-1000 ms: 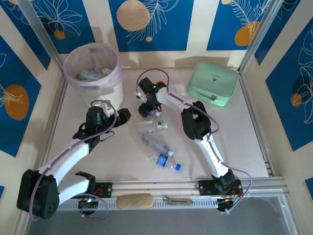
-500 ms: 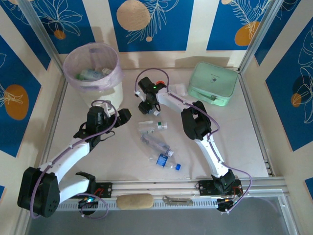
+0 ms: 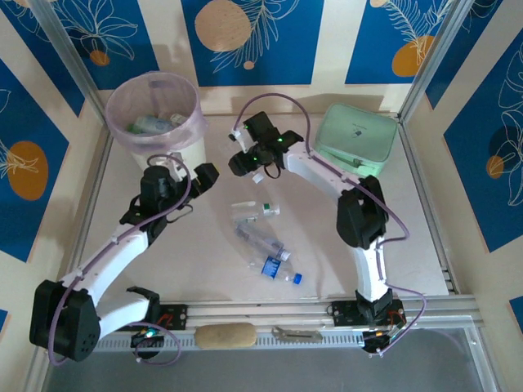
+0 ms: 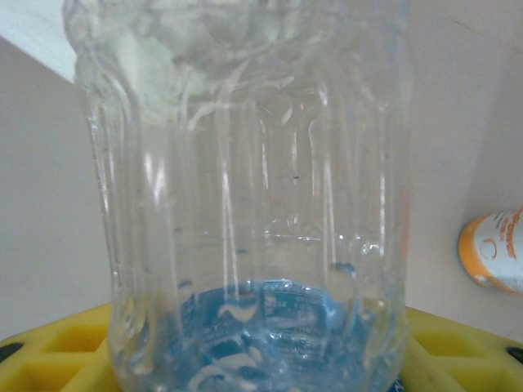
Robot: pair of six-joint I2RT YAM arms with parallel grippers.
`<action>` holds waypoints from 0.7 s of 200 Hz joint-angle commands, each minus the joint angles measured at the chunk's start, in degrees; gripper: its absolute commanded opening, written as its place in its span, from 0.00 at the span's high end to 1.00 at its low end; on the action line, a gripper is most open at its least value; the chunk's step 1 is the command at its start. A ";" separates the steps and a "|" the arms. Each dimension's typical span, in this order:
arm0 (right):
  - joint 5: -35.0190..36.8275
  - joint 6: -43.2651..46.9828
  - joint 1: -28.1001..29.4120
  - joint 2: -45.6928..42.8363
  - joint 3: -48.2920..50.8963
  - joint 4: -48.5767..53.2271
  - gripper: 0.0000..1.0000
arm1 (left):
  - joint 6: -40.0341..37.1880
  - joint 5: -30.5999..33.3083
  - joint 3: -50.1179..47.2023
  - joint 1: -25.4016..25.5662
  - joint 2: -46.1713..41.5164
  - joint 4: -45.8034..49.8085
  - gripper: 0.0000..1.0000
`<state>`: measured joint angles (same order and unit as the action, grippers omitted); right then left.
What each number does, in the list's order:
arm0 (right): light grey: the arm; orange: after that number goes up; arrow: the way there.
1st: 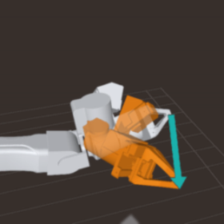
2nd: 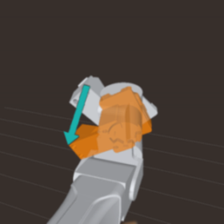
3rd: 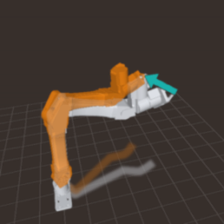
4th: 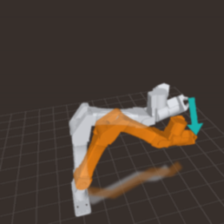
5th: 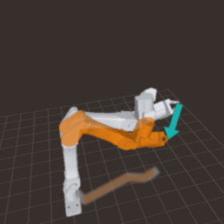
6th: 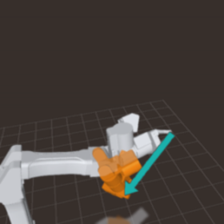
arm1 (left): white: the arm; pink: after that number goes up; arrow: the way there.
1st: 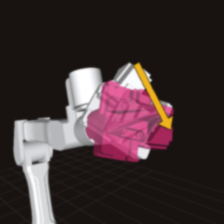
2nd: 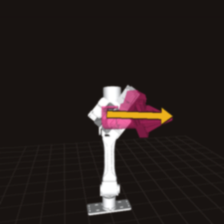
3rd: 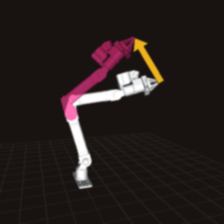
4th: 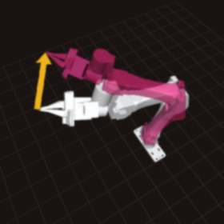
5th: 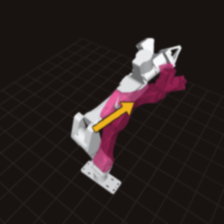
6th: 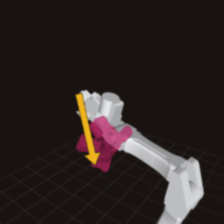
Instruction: Put the plastic bottles in the bin
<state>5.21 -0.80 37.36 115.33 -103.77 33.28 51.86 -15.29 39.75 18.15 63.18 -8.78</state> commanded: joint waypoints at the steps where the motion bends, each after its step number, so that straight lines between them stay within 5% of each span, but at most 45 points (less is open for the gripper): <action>1: -6.57 -6.47 -0.27 -6.16 6.65 -4.90 0.51 | 2.81 -0.81 3.24 1.07 0.01 -3.89 0.00; 70: -14.69 -15.73 1.25 -21.80 26.03 -15.96 0.51 | 4.38 0.02 5.77 6.72 6.04 -9.66 0.00; 140: -13.43 -17.41 3.84 -23.97 29.94 -18.16 0.51 | 4.92 -1.29 9.00 10.84 12.55 -12.93 0.00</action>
<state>-7.55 -17.26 40.47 92.44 -74.11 17.10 55.72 -15.20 46.28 27.90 74.65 -18.20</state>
